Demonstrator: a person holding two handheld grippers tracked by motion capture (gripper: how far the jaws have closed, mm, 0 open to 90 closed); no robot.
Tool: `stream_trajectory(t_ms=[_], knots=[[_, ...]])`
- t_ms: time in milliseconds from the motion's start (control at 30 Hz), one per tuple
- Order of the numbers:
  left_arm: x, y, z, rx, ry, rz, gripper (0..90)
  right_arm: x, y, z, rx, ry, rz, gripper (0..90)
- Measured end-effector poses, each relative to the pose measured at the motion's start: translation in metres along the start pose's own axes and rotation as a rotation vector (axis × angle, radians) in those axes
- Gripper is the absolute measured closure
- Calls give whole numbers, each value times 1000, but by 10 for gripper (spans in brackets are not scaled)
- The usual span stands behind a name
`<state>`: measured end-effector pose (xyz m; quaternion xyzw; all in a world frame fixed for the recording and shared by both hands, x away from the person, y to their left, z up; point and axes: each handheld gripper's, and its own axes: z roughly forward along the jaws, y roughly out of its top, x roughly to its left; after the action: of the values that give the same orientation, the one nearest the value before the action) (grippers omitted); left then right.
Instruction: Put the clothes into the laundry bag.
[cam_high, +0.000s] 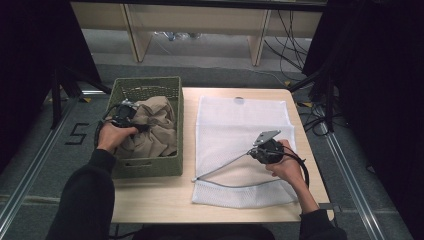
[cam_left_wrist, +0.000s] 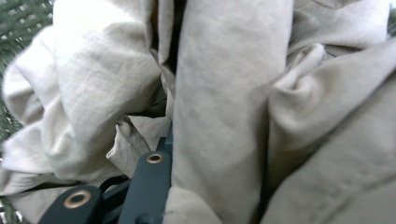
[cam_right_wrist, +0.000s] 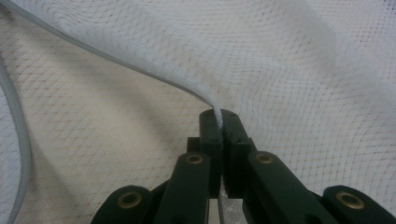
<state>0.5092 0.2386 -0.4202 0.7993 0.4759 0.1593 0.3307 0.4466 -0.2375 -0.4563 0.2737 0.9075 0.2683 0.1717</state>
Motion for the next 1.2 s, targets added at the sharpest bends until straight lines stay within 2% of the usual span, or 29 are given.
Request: stream_trajectory(t_ms=[33, 100, 167, 233, 367, 533, 567, 633, 733, 767, 800, 833, 867, 900, 967, 1033, 1100, 1133, 1200], knots=[[0, 1, -10, -12, -6, 8, 669, 0, 0, 0, 2, 1, 1, 898], [0, 2, -14, -22, -17, 9, 670, 0, 0, 0, -1, -2, 1, 898], [0, 5, -30, -48, -33, 22, 670, 0, 0, 0, 1, -1, -1, 898], [-1, 7, -35, -58, -32, 26, 670, 0, 0, 0, 1, -1, -2, 898], [-8, 11, -55, -122, -76, 10, 671, 1, 1, -1, 5, 2, 14, 898], [-17, 13, -67, -170, -86, 3, 671, 0, 0, 0, -2, -4, 2, 898], [-19, 14, -70, -171, -93, 13, 671, 1, 1, -1, 6, -1, 17, 898], [-26, 15, -79, -196, -113, 33, 671, 0, 1, -1, -6, -6, 2, 898], [-28, 15, -86, -214, -126, 32, 671, 0, 1, -1, -6, -7, 2, 898], [-29, 17, -94, -233, -137, 36, 671, 0, 1, -2, -10, -6, 3, 898], [-30, 18, -98, -243, -141, 30, 671, -2, 1, -1, -18, -7, -20, 898], [-30, 18, -98, -243, -141, 30, 671, -2, 1, -1, -18, -7, -20, 898], [-33, 19, -107, -263, -162, 16, 671, -1, 1, -3, -11, -4, 12, 898], [-33, 19, -107, -263, -162, 16, 671, -1, 1, -3, -11, -4, 12, 898], [-39, 21, -122, -282, -178, 40, 671, -2, 2, -4, -20, -10, -8, 898], [-41, 21, -127, -292, -190, 42, 671, -1, 2, -4, -19, -7, 8, 898], [-50, 23, -140, -309, -231, 40, 670, -1, 2, -5, -18, -10, 9, 898], [-50, 23, -140, -309, -231, 40, 670, -1, 3, -5, -19, -9, 8, 898], [-57, 23, -146, -319, -262, 52, 670, -1, 3, -5, -20, -9, 9, 898]])
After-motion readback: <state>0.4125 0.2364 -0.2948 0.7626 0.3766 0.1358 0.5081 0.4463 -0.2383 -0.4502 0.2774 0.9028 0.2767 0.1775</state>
